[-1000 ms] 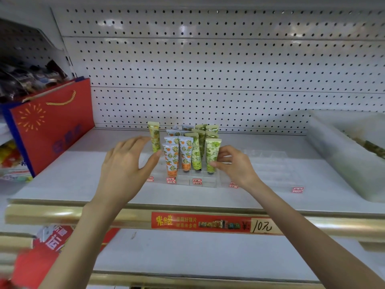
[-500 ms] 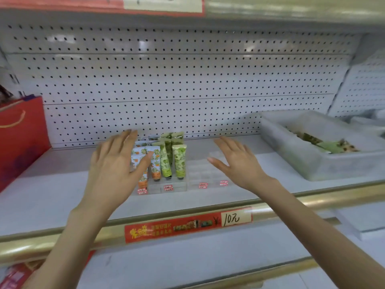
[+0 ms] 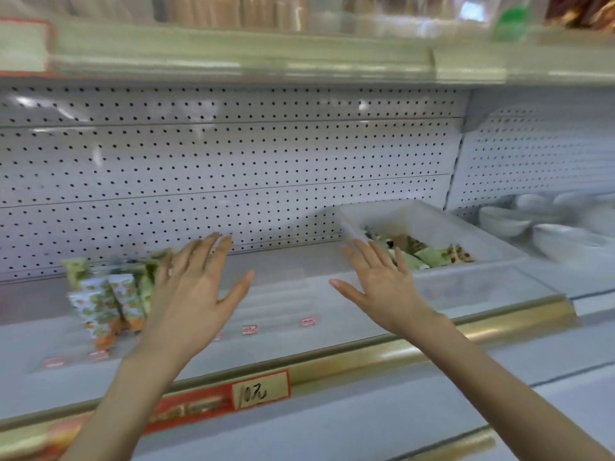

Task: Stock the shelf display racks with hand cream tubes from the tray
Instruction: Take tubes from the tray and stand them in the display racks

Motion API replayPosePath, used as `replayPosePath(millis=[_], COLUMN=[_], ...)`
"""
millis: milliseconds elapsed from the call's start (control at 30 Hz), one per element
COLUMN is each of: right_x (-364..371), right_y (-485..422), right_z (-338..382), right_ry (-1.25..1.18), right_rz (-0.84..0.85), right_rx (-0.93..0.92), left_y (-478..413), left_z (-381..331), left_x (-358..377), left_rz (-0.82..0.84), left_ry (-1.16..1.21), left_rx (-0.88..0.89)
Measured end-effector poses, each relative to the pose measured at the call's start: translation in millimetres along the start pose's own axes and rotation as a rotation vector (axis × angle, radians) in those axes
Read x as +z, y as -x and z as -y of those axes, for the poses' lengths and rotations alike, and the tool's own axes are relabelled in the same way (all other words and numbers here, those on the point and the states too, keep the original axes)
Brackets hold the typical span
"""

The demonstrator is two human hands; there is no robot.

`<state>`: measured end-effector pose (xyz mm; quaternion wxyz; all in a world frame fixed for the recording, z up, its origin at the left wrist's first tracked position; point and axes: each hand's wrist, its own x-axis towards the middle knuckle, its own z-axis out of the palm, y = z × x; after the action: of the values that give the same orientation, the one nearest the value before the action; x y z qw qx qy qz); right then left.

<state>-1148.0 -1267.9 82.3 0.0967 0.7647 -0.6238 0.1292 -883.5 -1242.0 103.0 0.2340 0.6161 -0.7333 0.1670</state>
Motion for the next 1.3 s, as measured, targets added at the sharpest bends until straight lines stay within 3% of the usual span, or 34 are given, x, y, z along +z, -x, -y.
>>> replayPosePath(millis=[333,500,867,1033,1300], right_x=[3,4,-10,-6,10], right_y=[17,10,-43,-68,-135], right_z=[-128,-152,-183,-207,-227], right_ry=[-0.043,-0.09,-0.195,-0.152,-0.137], right_rz=[0.056,0.075,0.087,0.102,0.353], right_rx=[0.054,0.061,0.17,0.226,0.16], left_y=[-22,-33,-105,-132,-165], left_z=[-114,-127,-132,-143,-161], left_x=[38,53,84,98,105], left_rz=[0.095,0.189,0.182,0.258,0.388], left_ry=[-0.021,-0.066,-0.015,0.027,0.008], left_rx=[-0.041,-0.059,0.014,0.051,0.088])
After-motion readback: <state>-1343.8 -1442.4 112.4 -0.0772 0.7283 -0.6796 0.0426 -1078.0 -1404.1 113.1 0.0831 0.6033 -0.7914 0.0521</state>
